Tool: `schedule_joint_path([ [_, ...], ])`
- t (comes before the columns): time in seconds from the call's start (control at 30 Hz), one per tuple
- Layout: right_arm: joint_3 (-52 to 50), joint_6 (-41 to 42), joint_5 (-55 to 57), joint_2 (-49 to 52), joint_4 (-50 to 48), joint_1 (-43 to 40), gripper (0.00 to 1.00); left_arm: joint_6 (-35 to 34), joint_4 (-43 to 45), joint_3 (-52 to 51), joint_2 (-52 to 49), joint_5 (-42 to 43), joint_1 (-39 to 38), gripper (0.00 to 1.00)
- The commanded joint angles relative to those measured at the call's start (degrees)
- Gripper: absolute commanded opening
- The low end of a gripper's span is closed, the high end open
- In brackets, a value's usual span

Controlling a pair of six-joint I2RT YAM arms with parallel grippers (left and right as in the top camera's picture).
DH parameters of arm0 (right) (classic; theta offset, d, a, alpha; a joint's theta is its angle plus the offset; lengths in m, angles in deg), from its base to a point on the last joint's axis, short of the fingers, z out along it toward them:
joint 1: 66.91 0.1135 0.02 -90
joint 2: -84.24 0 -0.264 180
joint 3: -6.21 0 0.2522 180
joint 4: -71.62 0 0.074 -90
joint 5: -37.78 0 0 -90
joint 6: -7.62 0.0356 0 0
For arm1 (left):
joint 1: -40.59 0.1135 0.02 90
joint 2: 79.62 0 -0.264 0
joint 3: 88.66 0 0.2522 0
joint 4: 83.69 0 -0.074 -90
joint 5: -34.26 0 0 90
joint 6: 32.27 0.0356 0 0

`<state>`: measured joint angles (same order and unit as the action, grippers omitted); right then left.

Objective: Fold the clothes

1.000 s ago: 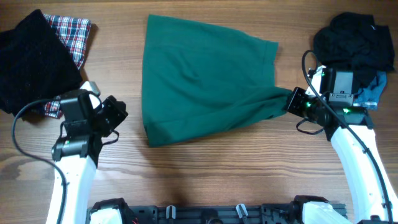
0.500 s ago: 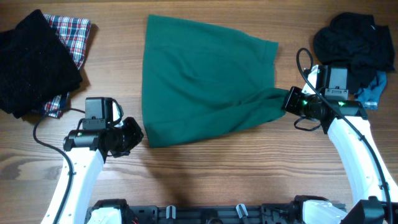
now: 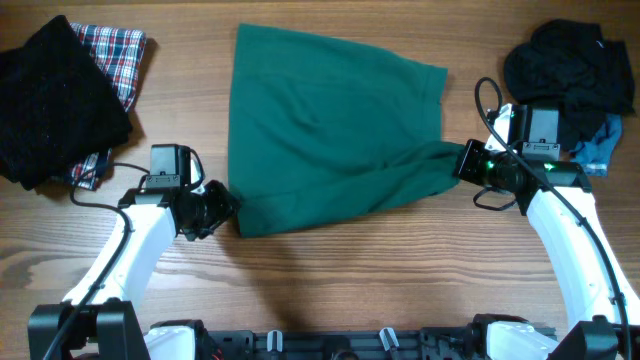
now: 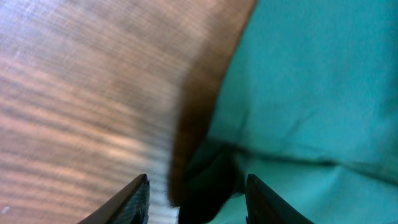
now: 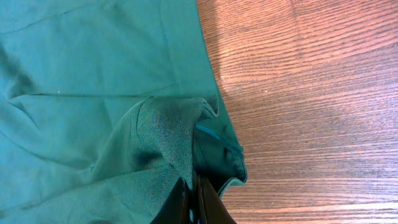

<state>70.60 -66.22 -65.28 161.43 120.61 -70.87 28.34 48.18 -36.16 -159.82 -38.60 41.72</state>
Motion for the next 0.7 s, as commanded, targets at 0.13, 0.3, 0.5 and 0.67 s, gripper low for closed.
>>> schedule_joint_path([
  [0.13, -0.07, -1.18, -0.87, 0.5, -0.02, -0.13, 0.04, 0.68, 3.13, 0.44, -0.39, 1.9, -0.42, 0.49],
  [0.3, -0.07, -1.16, -0.87, 0.5, -0.07, -0.13, 0.04, 0.61, 3.87, 0.44, -0.44, 4.52, -2.95, 0.57],
  [0.5, -0.07, -1.14, -0.87, 0.5, 0.09, -0.13, 0.04, 0.42, 6.62, 0.44, -0.44, 4.94, -8.39, 0.61],
  [0.67, -0.07, -1.16, -0.87, 0.5, 0.2, -0.13, 0.04, 0.59, 5.38, 0.42, -1.18, 4.2, -9.14, 0.59],
])
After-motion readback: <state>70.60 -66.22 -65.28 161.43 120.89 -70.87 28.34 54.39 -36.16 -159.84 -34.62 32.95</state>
